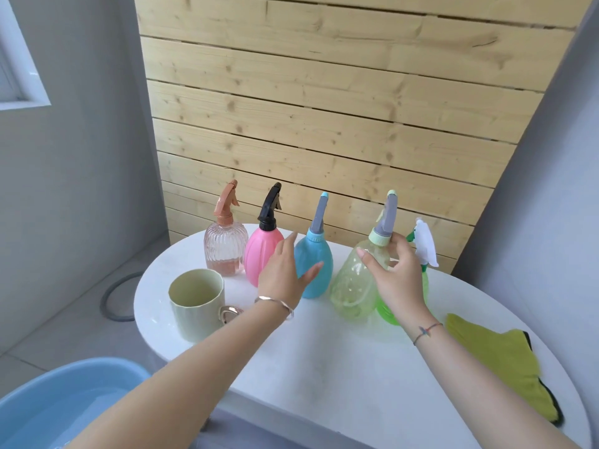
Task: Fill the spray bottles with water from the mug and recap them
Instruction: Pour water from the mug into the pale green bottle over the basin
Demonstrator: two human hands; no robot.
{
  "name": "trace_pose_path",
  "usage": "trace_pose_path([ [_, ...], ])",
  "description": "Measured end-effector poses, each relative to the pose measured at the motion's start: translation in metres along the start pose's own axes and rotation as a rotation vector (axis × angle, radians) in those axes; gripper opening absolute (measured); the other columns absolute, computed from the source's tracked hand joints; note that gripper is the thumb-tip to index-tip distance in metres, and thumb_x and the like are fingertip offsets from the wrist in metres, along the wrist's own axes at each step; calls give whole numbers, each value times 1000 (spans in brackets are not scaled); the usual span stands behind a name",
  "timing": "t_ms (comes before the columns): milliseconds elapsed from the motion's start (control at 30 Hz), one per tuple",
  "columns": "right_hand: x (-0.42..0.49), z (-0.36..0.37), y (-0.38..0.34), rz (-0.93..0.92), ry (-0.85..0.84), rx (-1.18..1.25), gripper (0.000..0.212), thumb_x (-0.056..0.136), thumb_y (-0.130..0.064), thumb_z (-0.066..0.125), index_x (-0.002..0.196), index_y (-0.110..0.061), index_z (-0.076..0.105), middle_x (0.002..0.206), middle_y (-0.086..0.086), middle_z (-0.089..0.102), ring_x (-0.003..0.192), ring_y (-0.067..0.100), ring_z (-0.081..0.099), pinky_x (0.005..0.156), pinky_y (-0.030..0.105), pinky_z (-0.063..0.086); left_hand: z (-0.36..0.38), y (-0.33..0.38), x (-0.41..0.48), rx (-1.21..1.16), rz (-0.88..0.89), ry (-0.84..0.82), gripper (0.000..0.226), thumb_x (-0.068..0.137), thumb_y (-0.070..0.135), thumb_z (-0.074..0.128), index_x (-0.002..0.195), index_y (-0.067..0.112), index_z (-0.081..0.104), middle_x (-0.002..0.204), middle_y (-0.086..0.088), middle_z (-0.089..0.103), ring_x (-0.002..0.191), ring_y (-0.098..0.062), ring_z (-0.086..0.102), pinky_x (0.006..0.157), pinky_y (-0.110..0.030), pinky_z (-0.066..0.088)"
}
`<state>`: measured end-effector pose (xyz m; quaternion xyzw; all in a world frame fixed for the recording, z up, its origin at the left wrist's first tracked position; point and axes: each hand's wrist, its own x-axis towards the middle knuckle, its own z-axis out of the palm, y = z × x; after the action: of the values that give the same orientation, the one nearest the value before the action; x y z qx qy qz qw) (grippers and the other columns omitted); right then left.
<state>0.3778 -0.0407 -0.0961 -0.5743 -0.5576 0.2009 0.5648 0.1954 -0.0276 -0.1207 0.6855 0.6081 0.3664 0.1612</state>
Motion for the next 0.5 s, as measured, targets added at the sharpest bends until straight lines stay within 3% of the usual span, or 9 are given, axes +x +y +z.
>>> trace_pose_path([
  [67, -7, -8, -14, 4, 37, 82, 38, 78, -33, 77, 108, -19, 60, 99, -9, 64, 94, 6, 57, 75, 17, 42, -7, 17, -25, -167, 80, 83, 70, 80, 64, 58, 136, 23, 41, 124, 10, 48, 109, -10, 54, 85, -27, 47],
  [133, -16, -14, -33, 14, 29, 201, 27, 81, -35, 72, 97, -16, 61, 84, -10, 62, 83, 7, 56, 73, 17, 42, -17, 37, -47, -248, 159, -63, 83, 66, 74, 60, 134, 30, 40, 122, 19, 47, 110, 1, 50, 90, -19, 42],
  [200, -27, -18, -53, 14, -10, 300, 19, 84, -37, 68, 86, -20, 61, 75, -9, 59, 76, 7, 55, 75, 21, 42, -28, 54, -61, -305, 136, -216, 93, 58, 71, 73, 136, 37, 35, 127, 23, 46, 116, 7, 44, 94, -13, 36],
  [267, -37, -21, -71, 5, -66, 365, 19, 82, -41, 68, 85, -22, 65, 81, -1, 67, 81, 9, 61, 80, 25, 46, -35, 64, -67, -366, 88, -243, 74, 63, 55, 83, 122, 45, 39, 117, 27, 51, 105, 19, 45, 86, -5, 34],
  [367, -50, -29, -97, 32, -127, 454, 21, 82, -37, 68, 91, -18, 71, 96, 10, 73, 88, 10, 65, 88, 29, 49, -50, 75, -75, -440, 102, -228, 48, 69, 40, 84, 91, 46, 42, 96, 31, 53, 85, 30, 47, 76, -4, 36],
  [433, -55, -36, -113, 64, -177, 490, 21, 83, -34, 67, 92, -16, 72, 97, 8, 74, 89, 12, 66, 89, 31, 51, -60, 79, -81, -586, 89, -283, 44, 69, 39, 85, 96, 39, 50, 98, 23, 60, 87, 23, 54, 82, -6, 41],
  [500, -57, -44, -123, 115, -289, 545, 25, 81, -38, 63, 88, -16, 73, 94, 4, 74, 81, 16, 67, 81, 33, 54, -69, 81, -86, -761, 38, -443, 66, 66, 46, 80, 121, 22, 53, 113, 3, 68, 100, -1, 65, 92, -26, 50],
])
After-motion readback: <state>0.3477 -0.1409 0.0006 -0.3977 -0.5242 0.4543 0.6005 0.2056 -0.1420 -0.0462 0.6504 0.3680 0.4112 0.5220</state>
